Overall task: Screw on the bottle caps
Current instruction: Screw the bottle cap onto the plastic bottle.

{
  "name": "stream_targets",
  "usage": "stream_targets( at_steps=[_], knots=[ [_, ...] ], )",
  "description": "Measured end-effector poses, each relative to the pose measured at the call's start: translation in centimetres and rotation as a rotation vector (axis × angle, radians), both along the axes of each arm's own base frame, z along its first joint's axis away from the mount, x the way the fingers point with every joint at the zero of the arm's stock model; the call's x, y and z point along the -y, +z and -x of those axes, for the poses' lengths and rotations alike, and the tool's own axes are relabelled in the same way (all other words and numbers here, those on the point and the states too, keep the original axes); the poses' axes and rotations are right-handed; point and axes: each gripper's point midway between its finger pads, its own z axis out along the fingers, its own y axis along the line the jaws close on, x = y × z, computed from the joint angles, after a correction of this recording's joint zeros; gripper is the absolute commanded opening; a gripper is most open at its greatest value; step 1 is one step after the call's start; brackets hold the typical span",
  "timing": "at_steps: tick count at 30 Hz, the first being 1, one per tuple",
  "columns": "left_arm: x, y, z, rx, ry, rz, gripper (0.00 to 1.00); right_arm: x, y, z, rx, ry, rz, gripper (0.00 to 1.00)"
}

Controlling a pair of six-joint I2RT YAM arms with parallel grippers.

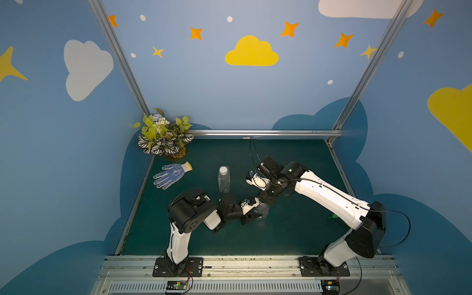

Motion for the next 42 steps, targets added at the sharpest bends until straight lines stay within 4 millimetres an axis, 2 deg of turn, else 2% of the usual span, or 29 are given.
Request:
stream_targets(
  at_steps=[12, 25, 31, 42],
  knots=[
    [0.03, 0.05, -0.11, 0.004, 0.005, -0.002, 0.4, -0.04, -0.08, 0.0, 0.0, -0.01, 0.005, 0.31],
    [0.13, -0.07, -0.25, 0.027, 0.043, -0.015, 0.4, -0.2, -0.3, 0.49, 0.028, -0.085, 0.045, 0.22],
    [0.12, -0.1, -0.24, 0.035, 0.056, -0.018, 0.4, -0.23, -0.44, 0.67, 0.056, -0.158, 0.075, 0.1],
    [0.13, -0.12, -0.28, 0.041, 0.069, -0.02, 0.41, -0.28, -0.58, 0.68, 0.119, -0.331, 0.119, 0.11]
  ],
)
